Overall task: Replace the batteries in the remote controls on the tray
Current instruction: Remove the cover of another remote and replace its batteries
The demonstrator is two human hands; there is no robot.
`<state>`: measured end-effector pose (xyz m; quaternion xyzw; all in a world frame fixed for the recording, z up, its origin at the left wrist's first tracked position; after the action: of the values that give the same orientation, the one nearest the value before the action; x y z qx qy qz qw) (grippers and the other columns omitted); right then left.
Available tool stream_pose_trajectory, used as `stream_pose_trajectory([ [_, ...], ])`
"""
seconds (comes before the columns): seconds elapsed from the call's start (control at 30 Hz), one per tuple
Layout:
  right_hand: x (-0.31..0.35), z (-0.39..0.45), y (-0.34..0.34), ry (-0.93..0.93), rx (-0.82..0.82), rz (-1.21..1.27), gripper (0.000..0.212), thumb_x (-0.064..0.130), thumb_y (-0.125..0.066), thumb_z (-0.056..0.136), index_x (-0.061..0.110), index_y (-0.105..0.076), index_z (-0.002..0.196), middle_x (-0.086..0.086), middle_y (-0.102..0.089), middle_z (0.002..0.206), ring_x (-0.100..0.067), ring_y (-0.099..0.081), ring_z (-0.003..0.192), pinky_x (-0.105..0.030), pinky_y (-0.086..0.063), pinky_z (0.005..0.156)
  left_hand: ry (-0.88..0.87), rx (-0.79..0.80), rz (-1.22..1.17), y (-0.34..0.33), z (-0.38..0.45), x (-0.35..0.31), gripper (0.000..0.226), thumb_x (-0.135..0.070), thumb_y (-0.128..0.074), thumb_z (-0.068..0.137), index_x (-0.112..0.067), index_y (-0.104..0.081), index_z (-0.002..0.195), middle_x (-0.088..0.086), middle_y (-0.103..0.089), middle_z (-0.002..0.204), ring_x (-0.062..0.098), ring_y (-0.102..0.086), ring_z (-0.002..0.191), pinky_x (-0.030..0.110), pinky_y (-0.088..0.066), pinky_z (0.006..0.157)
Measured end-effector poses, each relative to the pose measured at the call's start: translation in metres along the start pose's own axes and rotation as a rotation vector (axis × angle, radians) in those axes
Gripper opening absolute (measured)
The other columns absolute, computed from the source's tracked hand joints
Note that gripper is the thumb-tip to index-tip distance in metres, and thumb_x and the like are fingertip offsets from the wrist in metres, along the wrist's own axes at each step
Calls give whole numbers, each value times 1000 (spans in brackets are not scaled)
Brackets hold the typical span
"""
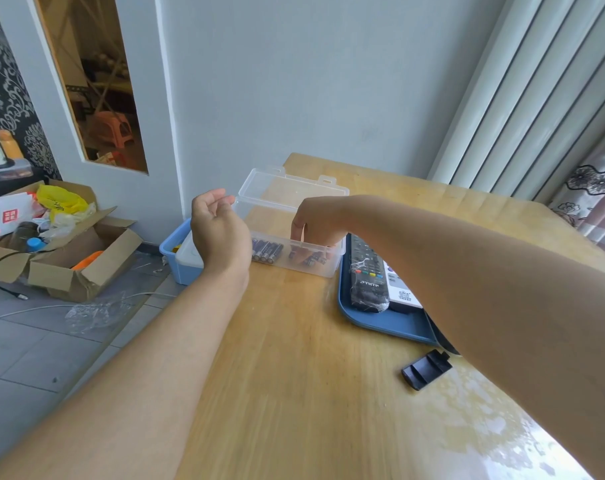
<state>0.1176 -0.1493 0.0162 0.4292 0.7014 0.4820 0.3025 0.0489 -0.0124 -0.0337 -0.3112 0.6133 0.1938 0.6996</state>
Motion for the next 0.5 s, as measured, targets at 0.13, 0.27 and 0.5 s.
stream_pose_trajectory([
  [0.13, 6, -1, 2, 10, -69, -36, 26, 18, -62, 95, 29, -73, 115, 3, -70, 107, -22, -69, 89, -25, -52, 68, 2, 7, 6, 0, 0, 0, 27, -11, -38, 106, -19, -59, 122, -8, -66, 114, 9, -58, 110, 18, -40, 88],
  [0.27, 14, 0, 1, 4, -97, 8, 29, 17, -54, 97, 19, -74, 118, -4, -74, 110, -22, -67, 90, -30, -54, 76, 1, 6, 4, 0, 0, 1, 27, -11, -38, 105, -19, -59, 121, -9, -66, 112, 11, -59, 112, 21, -41, 91],
  [0.5, 14, 1, 3, -24, -90, 177, 23, 18, -58, 97, 18, -77, 111, 1, -75, 90, -23, -76, 84, -24, -59, 67, -3, 2, 6, 0, 0, 1, 27, -11, -39, 105, -20, -59, 121, -7, -67, 116, 10, -58, 112, 18, -38, 88],
])
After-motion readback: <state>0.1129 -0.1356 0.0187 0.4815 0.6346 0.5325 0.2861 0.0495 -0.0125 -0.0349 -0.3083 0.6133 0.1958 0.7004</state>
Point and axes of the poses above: each hand's wrist, its own z-axis towards the middle knuckle, its own y-axis out of the back of the hand, x = y × z, the point moved 1 cm from there along z, towards the middle knuckle
